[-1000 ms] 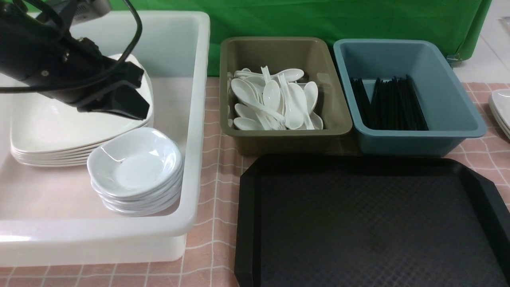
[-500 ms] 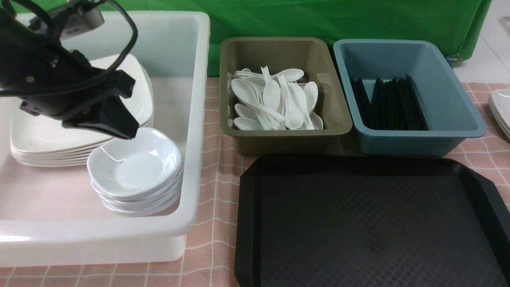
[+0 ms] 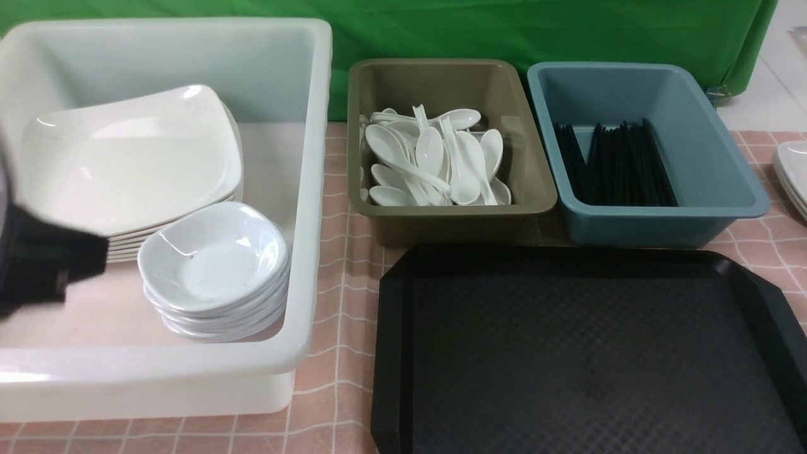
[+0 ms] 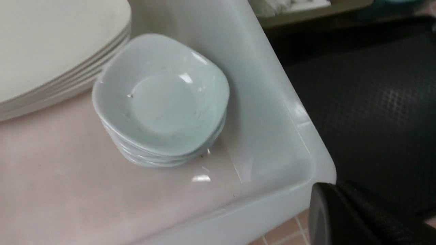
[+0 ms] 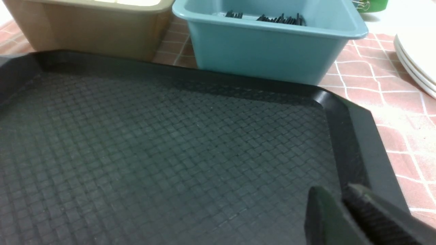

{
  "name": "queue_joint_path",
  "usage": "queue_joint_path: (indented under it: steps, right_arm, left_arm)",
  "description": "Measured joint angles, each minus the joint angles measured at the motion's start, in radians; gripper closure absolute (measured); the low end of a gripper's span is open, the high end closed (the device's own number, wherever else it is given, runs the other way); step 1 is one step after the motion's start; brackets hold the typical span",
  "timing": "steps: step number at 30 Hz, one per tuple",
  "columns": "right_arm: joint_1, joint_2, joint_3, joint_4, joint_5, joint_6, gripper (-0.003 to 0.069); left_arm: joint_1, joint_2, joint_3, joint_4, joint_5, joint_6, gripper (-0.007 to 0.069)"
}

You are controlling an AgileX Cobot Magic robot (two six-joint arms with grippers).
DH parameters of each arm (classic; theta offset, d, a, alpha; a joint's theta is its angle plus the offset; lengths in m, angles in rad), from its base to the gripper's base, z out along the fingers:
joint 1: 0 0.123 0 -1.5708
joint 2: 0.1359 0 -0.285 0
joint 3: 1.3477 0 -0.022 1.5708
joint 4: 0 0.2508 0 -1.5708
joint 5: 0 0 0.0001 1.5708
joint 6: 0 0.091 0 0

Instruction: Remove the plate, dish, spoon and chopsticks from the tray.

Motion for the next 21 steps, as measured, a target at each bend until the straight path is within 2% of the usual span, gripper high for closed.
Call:
queue_joint_path:
  steps: [5,6,8,14,21]
  right_arm:
    - [0.0,0.0,0.0,0.0,0.0,0.0,0.0515]
    - [0.0,0.0,0.0,0.0,0.0,0.0,0.0515]
    - [0.0,-0.001,0.0,0.0,0.0,0.0,0.051]
    - [0.0,-0.001,0.0,0.0,0.0,0.0,0.0497]
    - [0.0,-0.001,0.0,0.0,0.0,0.0,0.0481]
  left_arm:
    - [0.0,-0.295,0.273,-0.022,-0.344,-0.001,0.0624]
    - [0.0,-0.295,0.281,-0.022,-0.344,-0.001,0.0624]
    - [0.0,-0.422,0.369,-0.022,-0.44,-0.001,0.0624]
    - [0.0,-0.57,0.462,-0.016,-0.468,-0.001,0.0624]
    - [0.0,-0.586,0.519,0.061,-0.532,-0.03,0.0624]
